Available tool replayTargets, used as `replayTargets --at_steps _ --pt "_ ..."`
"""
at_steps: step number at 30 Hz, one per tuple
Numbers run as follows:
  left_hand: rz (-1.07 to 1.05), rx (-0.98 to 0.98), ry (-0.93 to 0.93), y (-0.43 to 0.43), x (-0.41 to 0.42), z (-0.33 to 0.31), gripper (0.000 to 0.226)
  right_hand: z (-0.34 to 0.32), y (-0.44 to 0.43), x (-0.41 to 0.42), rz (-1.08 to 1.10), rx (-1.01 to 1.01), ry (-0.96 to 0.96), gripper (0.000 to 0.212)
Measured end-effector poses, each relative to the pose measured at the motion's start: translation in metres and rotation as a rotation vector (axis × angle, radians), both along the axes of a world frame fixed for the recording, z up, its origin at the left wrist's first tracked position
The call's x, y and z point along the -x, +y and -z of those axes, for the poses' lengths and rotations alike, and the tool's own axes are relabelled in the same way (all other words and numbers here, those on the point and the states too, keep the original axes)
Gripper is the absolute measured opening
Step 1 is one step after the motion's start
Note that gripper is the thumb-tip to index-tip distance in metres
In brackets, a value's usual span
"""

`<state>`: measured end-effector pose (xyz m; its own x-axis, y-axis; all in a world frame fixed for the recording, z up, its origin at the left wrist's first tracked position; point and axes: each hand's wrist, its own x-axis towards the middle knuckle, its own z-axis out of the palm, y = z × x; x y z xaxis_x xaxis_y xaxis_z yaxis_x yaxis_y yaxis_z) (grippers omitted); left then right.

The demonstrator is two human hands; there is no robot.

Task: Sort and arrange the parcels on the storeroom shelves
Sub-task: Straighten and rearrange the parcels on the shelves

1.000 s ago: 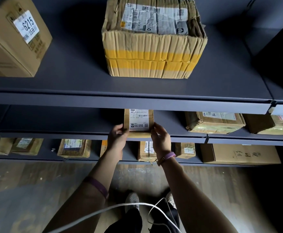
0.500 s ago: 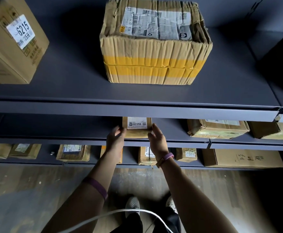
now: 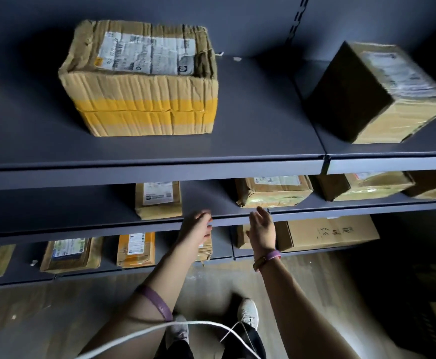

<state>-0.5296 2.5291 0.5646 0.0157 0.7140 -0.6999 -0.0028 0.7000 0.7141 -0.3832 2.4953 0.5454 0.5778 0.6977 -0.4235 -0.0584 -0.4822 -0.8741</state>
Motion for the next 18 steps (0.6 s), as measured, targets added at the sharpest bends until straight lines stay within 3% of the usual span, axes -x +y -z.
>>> replayTargets --at_steps 6,11,13,15,18 --pt "0.007 -0.106 0.026 0.017 -0.077 -0.012 0.042 -0.013 -0.001 -0.097 0.175 -0.032 -0.102 0.043" --pt "-0.064 -0.105 0.046 0.026 -0.123 -0.011 0.062 -0.012 0.014 -0.155 0.111 -0.050 -0.076 0.055" --pt "-0.072 -0.109 0.082 0.028 -0.136 -0.008 0.055 -0.008 0.023 -0.169 0.021 -0.048 -0.031 0.058" --pt "-0.086 -0.110 0.111 0.029 -0.147 -0.006 0.031 -0.005 0.033 -0.178 -0.067 -0.064 0.037 0.061" --pt "-0.132 -0.112 0.123 0.028 -0.157 -0.004 0.005 -0.002 0.043 -0.185 -0.206 -0.084 -0.002 0.042"
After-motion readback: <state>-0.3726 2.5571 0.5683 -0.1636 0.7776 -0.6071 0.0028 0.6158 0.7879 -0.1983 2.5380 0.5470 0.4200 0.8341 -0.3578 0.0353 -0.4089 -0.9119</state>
